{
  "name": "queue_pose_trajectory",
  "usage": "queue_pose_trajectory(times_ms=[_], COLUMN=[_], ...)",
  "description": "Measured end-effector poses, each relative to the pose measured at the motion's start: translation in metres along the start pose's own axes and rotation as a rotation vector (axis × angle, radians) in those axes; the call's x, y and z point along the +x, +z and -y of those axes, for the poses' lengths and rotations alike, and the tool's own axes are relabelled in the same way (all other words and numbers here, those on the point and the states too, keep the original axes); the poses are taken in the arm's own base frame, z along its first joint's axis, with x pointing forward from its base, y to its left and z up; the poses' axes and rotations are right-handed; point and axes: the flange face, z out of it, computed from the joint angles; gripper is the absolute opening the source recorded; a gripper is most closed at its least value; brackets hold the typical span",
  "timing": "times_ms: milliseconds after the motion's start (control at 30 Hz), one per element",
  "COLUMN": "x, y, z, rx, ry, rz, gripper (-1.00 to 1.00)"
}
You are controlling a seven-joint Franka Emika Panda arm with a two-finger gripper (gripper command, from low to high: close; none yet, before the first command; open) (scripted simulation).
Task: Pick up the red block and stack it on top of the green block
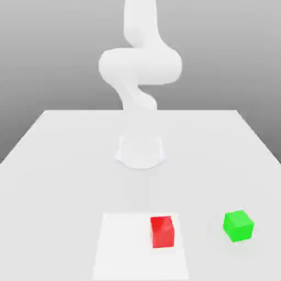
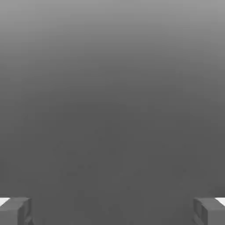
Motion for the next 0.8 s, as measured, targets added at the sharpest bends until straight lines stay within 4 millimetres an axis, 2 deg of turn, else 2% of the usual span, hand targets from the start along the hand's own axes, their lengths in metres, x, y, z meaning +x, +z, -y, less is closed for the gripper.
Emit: queue_pose_trajectory(times_ms=[100, 200, 300, 400, 533, 667, 800], x=[-0.018, -0.044, -0.076, -0.114, -0.169, -0.224, -0.246], y=[0.077, 0.144, 0.204, 0.255, 0.309, 0.347, 0.379], z=[-0.009, -0.025, -0.046, -0.074, -0.119, -0.167, -0.192], rx=[-0.068, -0.135, -0.205, -0.277, -0.378, -0.474, -0.491], ry=[-0.011, -0.022, -0.036, -0.051, -0.075, -0.103, -0.105], rz=[0.092, 0.175, 0.255, 0.33, 0.425, 0.507, 0.52], gripper=[0.0, 0.0, 0.0, 0.0, 0.0, 0.0, 0.0])
